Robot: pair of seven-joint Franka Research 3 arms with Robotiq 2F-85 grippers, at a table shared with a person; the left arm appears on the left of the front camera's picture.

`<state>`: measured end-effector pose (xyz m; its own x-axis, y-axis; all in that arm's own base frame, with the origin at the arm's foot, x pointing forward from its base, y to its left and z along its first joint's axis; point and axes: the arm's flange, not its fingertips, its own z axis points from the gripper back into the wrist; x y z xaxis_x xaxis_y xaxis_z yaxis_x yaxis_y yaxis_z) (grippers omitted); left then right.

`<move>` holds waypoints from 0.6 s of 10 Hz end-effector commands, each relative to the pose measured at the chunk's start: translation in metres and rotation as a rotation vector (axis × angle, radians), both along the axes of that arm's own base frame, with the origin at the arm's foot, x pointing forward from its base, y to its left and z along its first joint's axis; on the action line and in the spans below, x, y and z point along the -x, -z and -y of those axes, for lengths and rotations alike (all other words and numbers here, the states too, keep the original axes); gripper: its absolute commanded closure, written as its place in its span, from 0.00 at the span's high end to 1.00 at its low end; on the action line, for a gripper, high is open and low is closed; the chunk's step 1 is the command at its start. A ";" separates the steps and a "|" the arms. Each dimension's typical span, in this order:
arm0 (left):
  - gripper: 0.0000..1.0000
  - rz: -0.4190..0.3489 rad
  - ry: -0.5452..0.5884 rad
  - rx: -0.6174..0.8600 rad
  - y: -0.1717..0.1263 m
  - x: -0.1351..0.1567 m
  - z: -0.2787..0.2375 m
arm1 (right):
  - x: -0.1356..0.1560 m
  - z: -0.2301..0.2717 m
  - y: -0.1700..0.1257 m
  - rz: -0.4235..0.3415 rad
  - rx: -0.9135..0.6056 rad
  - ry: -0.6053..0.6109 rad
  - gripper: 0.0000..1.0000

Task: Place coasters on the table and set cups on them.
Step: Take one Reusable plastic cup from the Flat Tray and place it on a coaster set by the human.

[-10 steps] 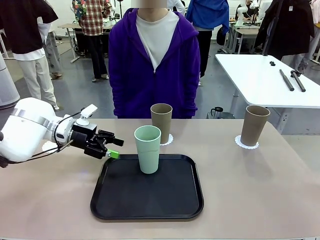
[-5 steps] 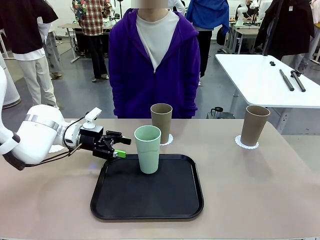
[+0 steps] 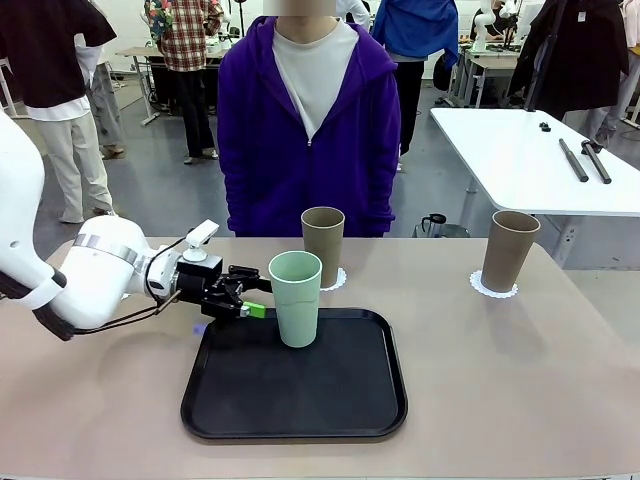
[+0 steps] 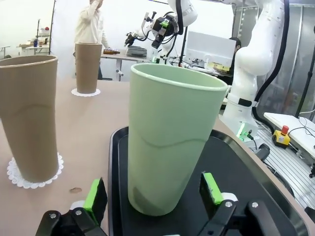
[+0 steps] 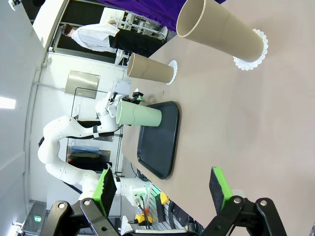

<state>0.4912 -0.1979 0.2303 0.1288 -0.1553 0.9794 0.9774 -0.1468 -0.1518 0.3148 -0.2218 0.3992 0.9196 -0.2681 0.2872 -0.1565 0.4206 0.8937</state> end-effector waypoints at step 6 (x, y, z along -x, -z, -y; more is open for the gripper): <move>1.00 -0.001 0.049 0.023 0.001 -0.002 0.025 | 0.000 0.000 -0.001 0.004 -0.001 0.001 1.00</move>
<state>0.4870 -0.2161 0.2298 0.1234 -0.1511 0.9808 0.9714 -0.1838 -0.1505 0.3148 -0.2217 0.3992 0.9196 -0.2680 0.2872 -0.1565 0.4206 0.8937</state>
